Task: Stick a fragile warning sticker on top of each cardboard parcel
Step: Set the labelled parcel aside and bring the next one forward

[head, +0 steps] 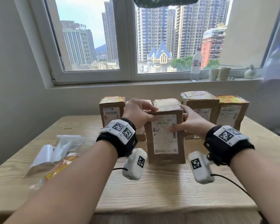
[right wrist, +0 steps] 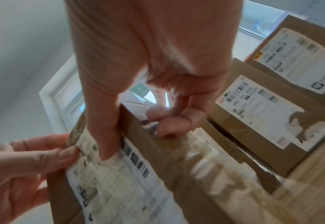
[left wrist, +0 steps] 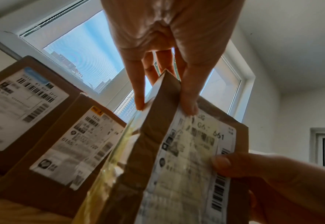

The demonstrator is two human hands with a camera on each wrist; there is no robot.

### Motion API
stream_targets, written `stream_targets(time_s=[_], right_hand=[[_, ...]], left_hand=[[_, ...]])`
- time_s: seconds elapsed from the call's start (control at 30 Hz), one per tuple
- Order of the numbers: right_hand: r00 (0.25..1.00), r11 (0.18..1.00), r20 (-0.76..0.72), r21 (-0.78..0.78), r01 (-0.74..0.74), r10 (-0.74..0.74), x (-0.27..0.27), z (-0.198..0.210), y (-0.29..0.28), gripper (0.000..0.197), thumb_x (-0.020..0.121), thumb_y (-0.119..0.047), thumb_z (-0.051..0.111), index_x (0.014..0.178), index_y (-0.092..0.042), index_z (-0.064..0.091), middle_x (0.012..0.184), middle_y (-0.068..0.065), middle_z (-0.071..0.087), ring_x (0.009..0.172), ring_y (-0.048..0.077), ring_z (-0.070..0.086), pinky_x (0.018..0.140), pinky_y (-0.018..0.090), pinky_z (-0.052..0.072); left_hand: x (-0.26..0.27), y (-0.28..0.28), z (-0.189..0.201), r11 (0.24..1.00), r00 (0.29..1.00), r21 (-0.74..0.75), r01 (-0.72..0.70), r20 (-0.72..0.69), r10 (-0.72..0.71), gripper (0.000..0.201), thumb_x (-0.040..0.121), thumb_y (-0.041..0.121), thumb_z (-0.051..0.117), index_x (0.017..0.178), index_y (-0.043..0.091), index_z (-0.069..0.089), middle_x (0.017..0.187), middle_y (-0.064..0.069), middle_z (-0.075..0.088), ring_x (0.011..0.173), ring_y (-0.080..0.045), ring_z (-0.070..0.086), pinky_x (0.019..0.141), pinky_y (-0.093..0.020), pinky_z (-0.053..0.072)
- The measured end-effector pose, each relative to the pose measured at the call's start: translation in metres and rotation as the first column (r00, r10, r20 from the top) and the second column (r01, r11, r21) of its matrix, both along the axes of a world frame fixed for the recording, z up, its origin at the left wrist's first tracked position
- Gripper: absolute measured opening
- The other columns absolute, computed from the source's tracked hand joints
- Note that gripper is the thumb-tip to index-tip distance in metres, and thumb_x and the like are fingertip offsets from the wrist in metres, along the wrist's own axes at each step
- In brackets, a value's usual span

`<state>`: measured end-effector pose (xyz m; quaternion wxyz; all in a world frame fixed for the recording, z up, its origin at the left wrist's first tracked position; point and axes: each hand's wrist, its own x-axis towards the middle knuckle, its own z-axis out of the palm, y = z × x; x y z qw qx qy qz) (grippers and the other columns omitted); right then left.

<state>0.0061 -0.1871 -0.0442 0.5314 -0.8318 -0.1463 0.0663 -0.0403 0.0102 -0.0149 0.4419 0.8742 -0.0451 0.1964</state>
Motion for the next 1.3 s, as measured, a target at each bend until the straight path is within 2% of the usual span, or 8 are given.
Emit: stream_targets(time_s=[0.13,0.27,0.4,0.53,0.6,0.77,0.97,1.3], right_hand=[[1.000,1.000,-0.014,-0.019,-0.011,0.011,0.005,-0.024,0.000,0.119,0.063,-0.003,0.086,0.151,-0.038,0.014,0.133,0.001,0.054,0.101,0.017,0.064,0.075,0.046,0.061],[0.998,0.997,0.005,-0.051,-0.057,0.057,0.008,-0.040,0.003,0.123,0.066,0.000,0.083,0.154,-0.029,0.004,0.136,-0.002,0.051,0.099,0.006,0.060,0.066,0.023,0.058],[0.993,0.980,0.098,-0.197,-0.038,0.058,0.010,-0.023,0.006,0.126,0.059,-0.041,0.089,0.153,-0.035,0.006,0.150,0.004,0.037,0.131,0.019,0.044,0.109,0.036,0.038],[0.956,0.829,0.262,-0.558,0.038,0.133,0.004,0.013,0.016,0.118,0.051,-0.074,0.074,0.150,-0.040,0.020,0.156,-0.001,0.025,0.143,0.023,0.022,0.115,0.051,0.027],[0.955,0.757,0.217,-0.653,-0.010,0.200,0.005,0.023,0.029,0.118,0.050,-0.071,0.077,0.149,-0.041,0.021,0.155,-0.001,0.027,0.143,0.023,0.021,0.114,0.052,0.029],[0.963,0.695,0.044,-0.701,-0.161,0.267,0.018,0.031,0.058,0.115,0.062,-0.036,0.088,0.151,-0.039,0.016,0.151,0.000,0.038,0.125,0.022,0.051,0.095,0.040,0.053],[0.934,0.595,0.118,-0.796,-0.113,0.336,0.030,0.018,0.066,0.107,0.061,-0.035,0.082,0.147,-0.044,0.019,0.150,-0.010,0.030,0.137,0.020,0.027,0.110,0.052,0.032],[0.930,0.656,0.135,-0.744,-0.132,0.340,0.031,0.014,0.064,0.105,0.062,-0.032,0.082,0.144,-0.048,0.020,0.144,-0.012,0.033,0.136,0.016,0.024,0.111,0.052,0.030]], left_hand=[[0.006,0.005,-0.016,0.998,0.996,0.053,0.045,-0.081,-0.040,0.028,0.064,0.012,0.086,0.091,0.015,0.078,0.094,0.004,0.073,0.091,-0.008,0.064,0.074,-0.013,0.050],[0.006,0.014,-0.017,0.989,0.980,0.067,0.131,-0.160,-0.119,0.027,0.067,0.012,0.084,0.093,0.016,0.076,0.097,0.001,0.074,0.089,-0.007,0.064,0.071,-0.009,0.049],[0.008,0.033,0.001,0.986,0.958,-0.038,0.161,-0.234,-0.165,0.023,0.075,0.002,0.073,0.095,0.013,0.075,0.097,-0.004,0.073,0.088,-0.011,0.064,0.082,-0.022,0.054],[0.031,0.073,0.024,0.990,0.987,-0.043,-0.133,-0.097,0.128,0.026,0.075,0.001,0.068,0.092,0.020,0.074,0.094,0.000,0.070,0.085,-0.012,0.064,0.075,-0.029,0.056],[0.047,0.096,0.026,0.962,0.956,0.081,-0.261,-0.118,0.269,0.032,0.076,0.004,0.067,0.102,0.023,0.071,0.098,0.001,0.064,0.082,-0.010,0.060,0.068,-0.025,0.052],[0.094,0.135,0.008,0.816,0.870,0.434,-0.382,-0.128,0.476,0.067,0.066,0.017,0.076,0.128,0.030,0.056,0.137,-0.005,0.050,0.125,-0.025,0.046,0.104,-0.037,0.042],[0.128,0.144,-0.010,0.710,0.846,0.673,-0.207,-0.241,0.475,0.099,0.075,0.035,0.077,0.152,0.029,0.016,0.161,-0.006,0.005,0.148,-0.025,0.000,0.119,-0.037,0.001],[0.128,0.157,-0.031,0.704,0.815,0.512,-0.492,-0.012,0.579,0.032,0.083,0.024,0.068,0.113,0.035,0.069,0.124,-0.006,0.065,0.111,-0.027,0.060,0.093,-0.031,0.047]])
